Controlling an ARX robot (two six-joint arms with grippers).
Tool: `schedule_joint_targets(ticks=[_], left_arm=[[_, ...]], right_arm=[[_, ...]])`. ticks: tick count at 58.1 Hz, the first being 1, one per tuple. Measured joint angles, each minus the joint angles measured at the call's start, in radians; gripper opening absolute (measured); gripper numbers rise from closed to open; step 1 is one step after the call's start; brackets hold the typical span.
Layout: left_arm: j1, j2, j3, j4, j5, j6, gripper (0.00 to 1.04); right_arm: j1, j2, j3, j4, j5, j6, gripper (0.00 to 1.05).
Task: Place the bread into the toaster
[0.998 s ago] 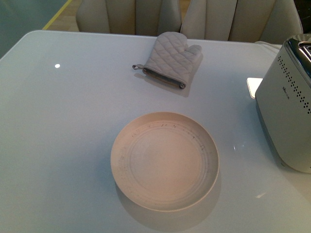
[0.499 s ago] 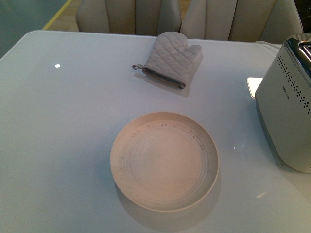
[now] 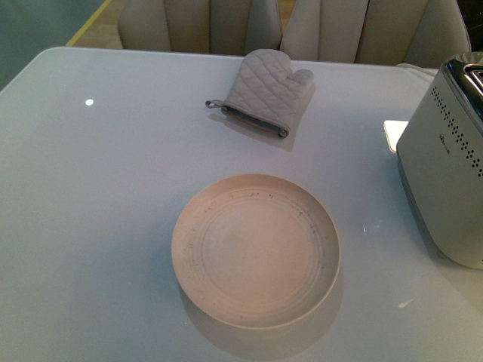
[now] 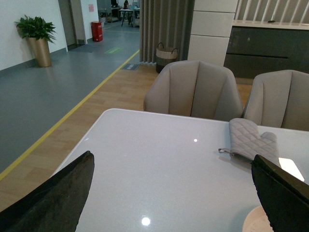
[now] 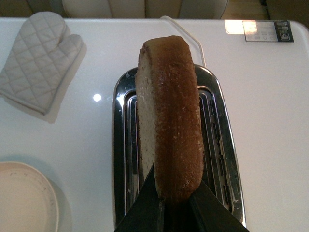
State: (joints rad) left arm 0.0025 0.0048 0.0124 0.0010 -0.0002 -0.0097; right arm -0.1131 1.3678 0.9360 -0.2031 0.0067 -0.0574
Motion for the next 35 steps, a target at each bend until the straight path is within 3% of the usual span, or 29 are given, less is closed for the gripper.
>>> schedule_joint_targets(ticks=[35], left_arm=[[0.000, 0.000, 0.000, 0.000, 0.000, 0.000, 0.97]], right_arm=[[0.006, 0.031, -0.064, 0.019, 0.043, -0.060, 0.03]])
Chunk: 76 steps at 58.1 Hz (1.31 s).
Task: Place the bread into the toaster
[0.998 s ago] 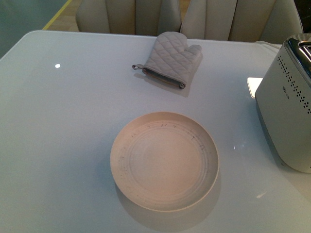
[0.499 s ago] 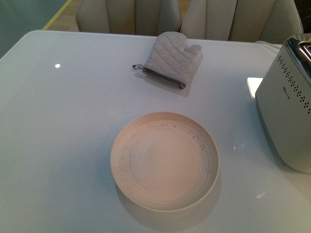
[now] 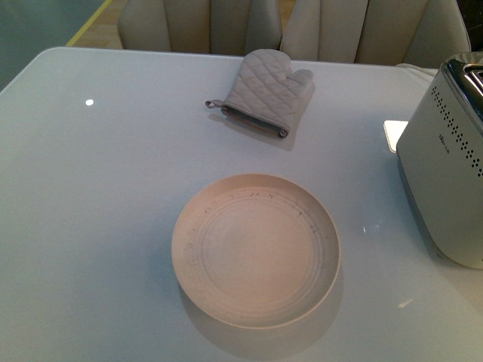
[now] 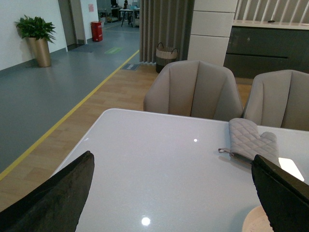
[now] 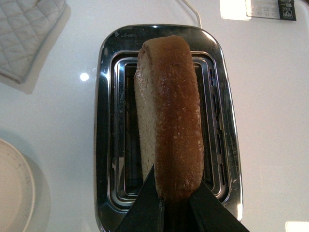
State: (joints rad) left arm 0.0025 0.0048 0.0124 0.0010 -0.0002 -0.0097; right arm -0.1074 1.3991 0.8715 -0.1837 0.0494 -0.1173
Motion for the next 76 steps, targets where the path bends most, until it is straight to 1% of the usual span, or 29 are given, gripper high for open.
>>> schedule_joint_targets(ticks=[12, 26, 28, 32, 35, 37, 43, 47, 49, 54, 56, 59, 61, 66, 68, 70, 71, 73, 76], left_arm=[[0.000, 0.000, 0.000, 0.000, 0.000, 0.000, 0.97], [0.000, 0.000, 0.000, 0.000, 0.000, 0.000, 0.97], [0.000, 0.000, 0.000, 0.000, 0.000, 0.000, 0.97], [0.000, 0.000, 0.000, 0.000, 0.000, 0.000, 0.97], [0.000, 0.000, 0.000, 0.000, 0.000, 0.000, 0.97], [0.000, 0.000, 0.000, 0.000, 0.000, 0.000, 0.97], [0.000, 0.000, 0.000, 0.000, 0.000, 0.000, 0.97], [0.000, 0.000, 0.000, 0.000, 0.000, 0.000, 0.97], [0.000, 0.000, 0.000, 0.000, 0.000, 0.000, 0.97], [0.000, 0.000, 0.000, 0.000, 0.000, 0.000, 0.97], [0.000, 0.000, 0.000, 0.000, 0.000, 0.000, 0.97], [0.000, 0.000, 0.000, 0.000, 0.000, 0.000, 0.97], [0.000, 0.000, 0.000, 0.000, 0.000, 0.000, 0.97], [0.000, 0.000, 0.000, 0.000, 0.000, 0.000, 0.97], [0.000, 0.000, 0.000, 0.000, 0.000, 0.000, 0.97], [0.000, 0.000, 0.000, 0.000, 0.000, 0.000, 0.97], [0.000, 0.000, 0.000, 0.000, 0.000, 0.000, 0.97], [0.000, 0.000, 0.000, 0.000, 0.000, 0.000, 0.97], [0.000, 0.000, 0.000, 0.000, 0.000, 0.000, 0.97]], right_arm=[[0.005, 0.036, -0.014, 0.014, 0.011, -0.008, 0.03], [0.009, 0.070, -0.046, 0.055, 0.003, -0.007, 0.03], [0.009, 0.072, -0.051, 0.061, 0.002, -0.007, 0.07], [0.008, 0.072, -0.068, 0.080, -0.009, -0.003, 0.20], [0.007, 0.071, -0.085, 0.096, -0.011, -0.001, 0.27], [0.003, 0.067, -0.102, 0.111, -0.018, 0.003, 0.34], [-0.011, 0.045, -0.133, 0.135, -0.028, 0.024, 0.50], [-0.019, 0.014, -0.154, 0.159, -0.033, 0.031, 0.60], [-0.025, -0.016, -0.169, 0.173, -0.032, 0.036, 0.67], [-0.030, -0.084, -0.203, 0.210, -0.031, 0.054, 0.79], [-0.032, -0.131, -0.224, 0.237, -0.023, 0.068, 0.86], [-0.032, -0.189, -0.255, 0.296, 0.010, 0.080, 0.93], [-0.030, -0.254, -0.286, 0.350, 0.007, 0.100, 0.97], [-0.018, -0.396, -0.340, 0.386, 0.015, 0.130, 0.95], [-0.019, -0.447, -0.381, 0.457, -0.045, 0.127, 0.91], [-0.016, -0.504, -0.443, 0.563, -0.114, 0.126, 0.84], [-0.016, -0.516, -0.458, 0.586, -0.127, 0.125, 0.83], [-0.009, -0.554, -0.509, 0.656, -0.148, 0.124, 0.76], [0.001, -0.586, -0.554, 0.692, -0.151, 0.124, 0.67]])
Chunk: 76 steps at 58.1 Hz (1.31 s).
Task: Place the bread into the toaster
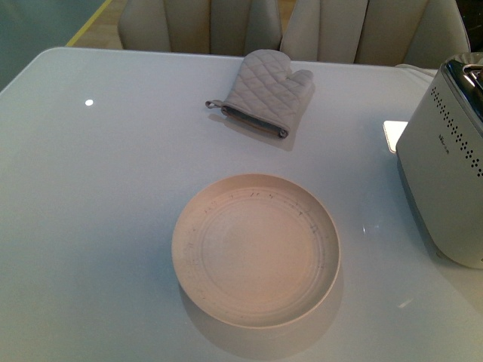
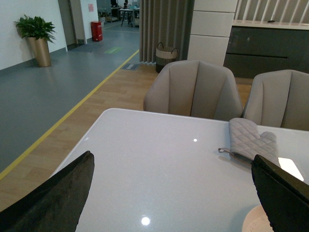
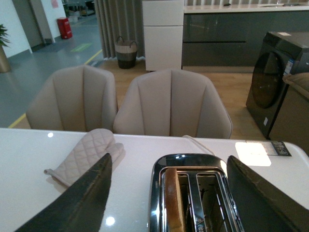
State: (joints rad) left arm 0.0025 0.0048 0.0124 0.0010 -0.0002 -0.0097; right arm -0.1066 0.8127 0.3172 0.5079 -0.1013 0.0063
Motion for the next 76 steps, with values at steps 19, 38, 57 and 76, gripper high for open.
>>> schedule_joint_targets(ticks=[19, 38, 57, 76], left_arm=[[0.000, 0.000, 0.000, 0.000, 0.000, 0.000, 0.97], [0.000, 0.000, 0.000, 0.000, 0.000, 0.000, 0.97], [0.000, 0.000, 0.000, 0.000, 0.000, 0.000, 0.97], [0.000, 0.000, 0.000, 0.000, 0.000, 0.000, 0.97]], right_arm=[[0.101, -0.152, -0.167, -0.002, 0.097, 0.000, 0.07], [0.103, -0.315, -0.250, -0.085, 0.101, -0.003, 0.02], [0.103, -0.439, -0.299, -0.145, 0.100, -0.003, 0.02], [0.103, -0.574, -0.300, -0.268, 0.101, -0.003, 0.02]])
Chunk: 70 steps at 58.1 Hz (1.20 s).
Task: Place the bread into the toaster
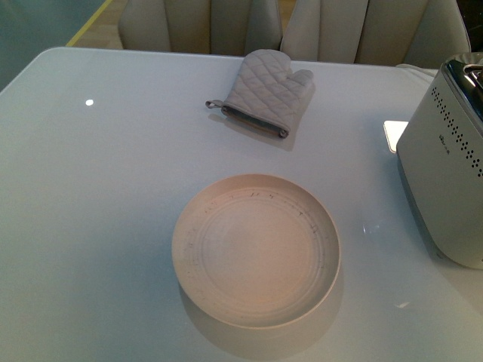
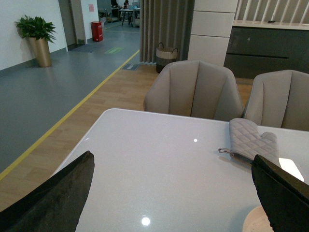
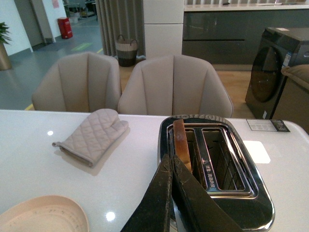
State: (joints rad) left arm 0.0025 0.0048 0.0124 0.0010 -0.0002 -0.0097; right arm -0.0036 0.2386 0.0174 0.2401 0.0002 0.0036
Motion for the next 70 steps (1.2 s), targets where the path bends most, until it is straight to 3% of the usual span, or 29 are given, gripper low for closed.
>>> schedule_joint_targets(ticks=[15, 21, 33, 47, 52, 59, 62, 70], left_arm=[[0.000, 0.000, 0.000, 0.000, 0.000, 0.000, 0.97], [0.000, 0.000, 0.000, 0.000, 0.000, 0.000, 0.97], [0.000, 0.000, 0.000, 0.000, 0.000, 0.000, 0.97], [0.000, 0.000, 0.000, 0.000, 0.000, 0.000, 0.97], [0.000, 0.000, 0.000, 0.000, 0.000, 0.000, 0.97], [0.000, 0.000, 0.000, 0.000, 0.000, 0.000, 0.97], [0.000, 0.000, 0.000, 0.000, 0.000, 0.000, 0.97], [0.000, 0.000, 0.000, 0.000, 0.000, 0.000, 0.97]], right_arm=[[0.000, -0.064, 0.000, -0.064, 0.000, 0.000, 0.02], [0.000, -0.200, 0.001, -0.225, 0.000, 0.000, 0.02], [0.000, -0.230, 0.001, -0.237, 0.000, 0.000, 0.02], [0.001, -0.232, 0.001, -0.237, 0.000, 0.000, 0.43], [0.001, -0.232, 0.001, -0.237, 0.000, 0.000, 0.66], [0.001, -0.232, 0.001, -0.237, 0.000, 0.000, 0.90], [0.001, -0.232, 0.001, -0.237, 0.000, 0.000, 0.97], [0.001, -0.232, 0.001, -0.237, 0.000, 0.000, 0.96]])
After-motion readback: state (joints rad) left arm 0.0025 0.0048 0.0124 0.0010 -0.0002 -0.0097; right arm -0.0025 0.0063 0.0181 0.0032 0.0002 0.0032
